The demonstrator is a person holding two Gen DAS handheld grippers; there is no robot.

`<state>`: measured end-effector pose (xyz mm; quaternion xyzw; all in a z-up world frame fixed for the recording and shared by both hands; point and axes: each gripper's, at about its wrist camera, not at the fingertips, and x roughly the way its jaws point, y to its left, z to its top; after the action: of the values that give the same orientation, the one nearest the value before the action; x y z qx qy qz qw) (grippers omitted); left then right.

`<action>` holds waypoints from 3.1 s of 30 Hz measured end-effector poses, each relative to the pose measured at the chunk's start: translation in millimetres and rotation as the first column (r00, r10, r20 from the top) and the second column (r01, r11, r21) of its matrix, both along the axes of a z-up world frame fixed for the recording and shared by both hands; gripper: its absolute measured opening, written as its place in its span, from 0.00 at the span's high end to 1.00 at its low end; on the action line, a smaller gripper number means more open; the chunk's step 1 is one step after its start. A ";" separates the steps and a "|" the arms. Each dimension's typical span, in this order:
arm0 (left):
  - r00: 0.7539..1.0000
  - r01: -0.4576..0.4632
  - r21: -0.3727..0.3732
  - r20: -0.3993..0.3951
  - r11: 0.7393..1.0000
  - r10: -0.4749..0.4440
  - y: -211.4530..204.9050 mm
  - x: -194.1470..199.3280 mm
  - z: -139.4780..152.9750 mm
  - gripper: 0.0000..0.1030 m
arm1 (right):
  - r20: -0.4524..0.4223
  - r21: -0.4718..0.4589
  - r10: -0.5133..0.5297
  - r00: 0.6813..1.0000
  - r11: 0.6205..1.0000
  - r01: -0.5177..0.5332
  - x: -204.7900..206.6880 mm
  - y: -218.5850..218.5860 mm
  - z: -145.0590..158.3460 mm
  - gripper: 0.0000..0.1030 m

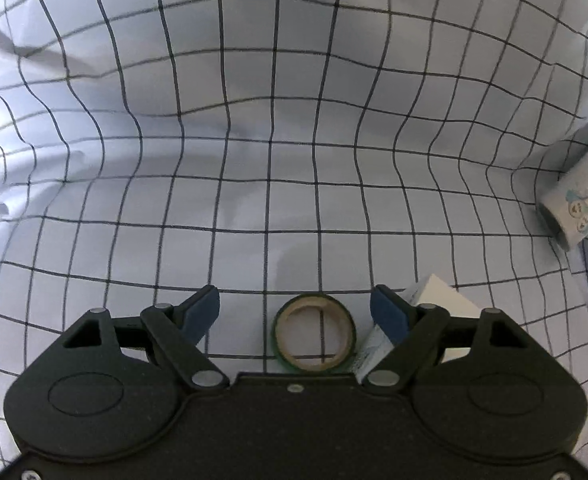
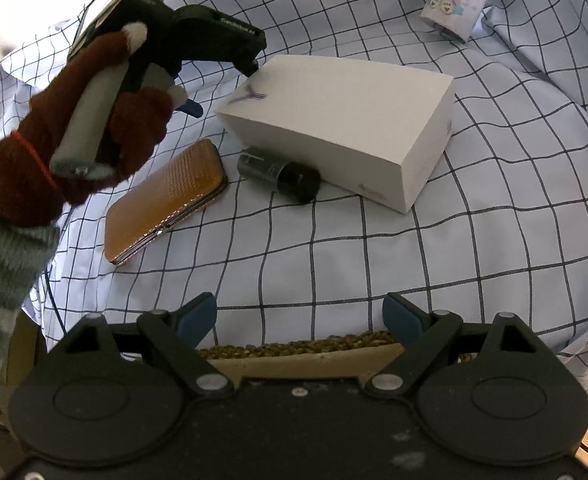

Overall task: Organize soft objects
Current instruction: 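Grasp green tape roll with left tool, then grasp black cylinder beside white box with right tool while left tool holds tape roll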

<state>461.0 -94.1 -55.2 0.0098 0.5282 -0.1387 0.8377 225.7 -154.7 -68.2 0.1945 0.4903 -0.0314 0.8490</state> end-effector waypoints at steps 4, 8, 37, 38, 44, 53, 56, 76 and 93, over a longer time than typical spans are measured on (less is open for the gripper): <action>0.991 -0.074 -0.028 -0.109 0.997 0.071 4.6 14.7 -9.1 0.29 | 0.004 0.004 0.004 1.000 1.000 -0.004 0.1 -0.1 0.2 0.12; 0.983 -0.124 -0.029 -0.143 0.992 0.118 7.8 16.2 -18.0 0.32 | 0.013 0.002 0.010 1.000 1.000 -0.010 -0.9 0.0 1.3 0.12; 0.985 -0.169 0.187 0.057 0.968 0.161 38.1 21.0 -29.5 0.22 | 0.020 -0.044 -0.023 1.000 0.999 0.024 0.3 4.7 1.9 0.12; 0.986 -0.166 0.199 0.063 0.966 0.156 42.3 19.8 -31.3 0.22 | 0.021 -0.049 -0.027 0.999 0.998 0.028 0.8 5.7 2.5 0.12; 0.992 -0.123 0.092 0.052 0.988 0.119 64.2 10.7 -26.7 0.24 | 0.013 -0.054 -0.049 0.999 0.997 0.050 6.3 9.7 1.3 0.12; 1.000 -0.007 0.080 -0.002 0.997 0.007 38.3 -12.1 -25.0 0.26 | 0.028 -0.056 -0.026 0.999 0.998 0.028 6.8 18.0 5.9 0.12; 1.000 -0.006 0.092 -0.022 0.996 0.008 36.7 -10.7 -34.8 0.45 | 0.033 -0.059 -0.040 0.999 0.997 0.042 5.6 15.6 7.4 0.12; 0.994 0.075 0.172 0.063 0.982 -0.087 72.1 -9.0 -37.6 0.54 | -0.025 0.081 -0.496 0.868 0.864 0.497 55.0 17.4 -5.5 0.04; 0.994 0.092 0.153 0.052 0.984 -0.101 72.4 -7.6 -35.3 0.54 | 0.039 -0.152 -0.508 0.860 0.848 0.508 105.5 38.2 -22.1 0.13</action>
<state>453.5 -21.7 -90.5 0.1028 0.5107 -0.1385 0.8423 331.1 -116.4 -90.3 0.2495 0.4184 -0.2935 0.8225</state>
